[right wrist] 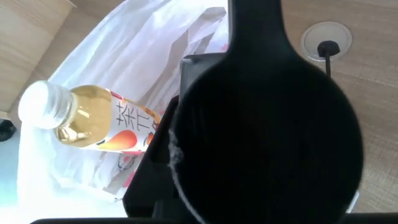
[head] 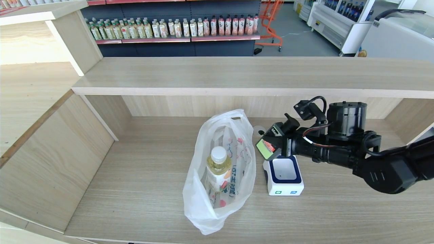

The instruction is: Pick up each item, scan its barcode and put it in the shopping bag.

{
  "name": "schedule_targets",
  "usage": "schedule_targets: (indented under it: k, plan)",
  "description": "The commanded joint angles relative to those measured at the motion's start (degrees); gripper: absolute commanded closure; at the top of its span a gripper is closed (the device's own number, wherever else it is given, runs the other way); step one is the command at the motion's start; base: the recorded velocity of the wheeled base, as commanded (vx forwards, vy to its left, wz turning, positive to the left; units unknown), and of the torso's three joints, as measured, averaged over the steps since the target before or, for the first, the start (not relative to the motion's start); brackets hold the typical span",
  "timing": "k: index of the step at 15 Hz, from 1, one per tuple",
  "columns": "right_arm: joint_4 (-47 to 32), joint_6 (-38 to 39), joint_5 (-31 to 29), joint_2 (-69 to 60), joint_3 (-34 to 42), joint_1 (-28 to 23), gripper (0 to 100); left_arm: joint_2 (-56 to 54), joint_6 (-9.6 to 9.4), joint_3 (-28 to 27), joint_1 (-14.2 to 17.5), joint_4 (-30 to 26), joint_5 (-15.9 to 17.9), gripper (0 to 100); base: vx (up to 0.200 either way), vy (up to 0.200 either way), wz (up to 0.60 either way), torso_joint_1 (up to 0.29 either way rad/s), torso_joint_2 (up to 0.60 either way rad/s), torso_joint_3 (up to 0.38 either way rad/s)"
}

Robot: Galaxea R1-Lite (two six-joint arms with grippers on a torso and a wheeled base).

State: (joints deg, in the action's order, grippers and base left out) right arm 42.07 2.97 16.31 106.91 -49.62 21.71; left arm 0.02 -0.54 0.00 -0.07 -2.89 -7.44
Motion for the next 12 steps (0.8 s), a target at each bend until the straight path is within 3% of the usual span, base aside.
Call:
schedule_targets:
  k: [1,3,8,12]
  plan:
    - [0.4,-4.3,-0.8,6.8,-3.4,0.3,100,0.0,0.01,0.0,0.0,0.0,0.0,0,0.0,0.0,0.0,0.0,0.0,0.0]
    - [4.4,-7.4,-0.8,10.8,-5.5,1.0,100,0.0,0.01,0.0,0.0,0.0,0.0,0,0.0,0.0,0.0,0.0,0.0,0.0]
    - [5.0,-7.9,-0.8,19.0,-15.2,5.6,100,0.0,0.01,0.0,0.0,0.0,0.0,0,0.0,0.0,0.0,0.0,0.0,0.0]
    - [5.6,-10.9,-0.8,23.4,-17.8,7.0,100,0.0,0.01,0.0,0.0,0.0,0.0,0,0.0,0.0,0.0,0.0,0.0,0.0]
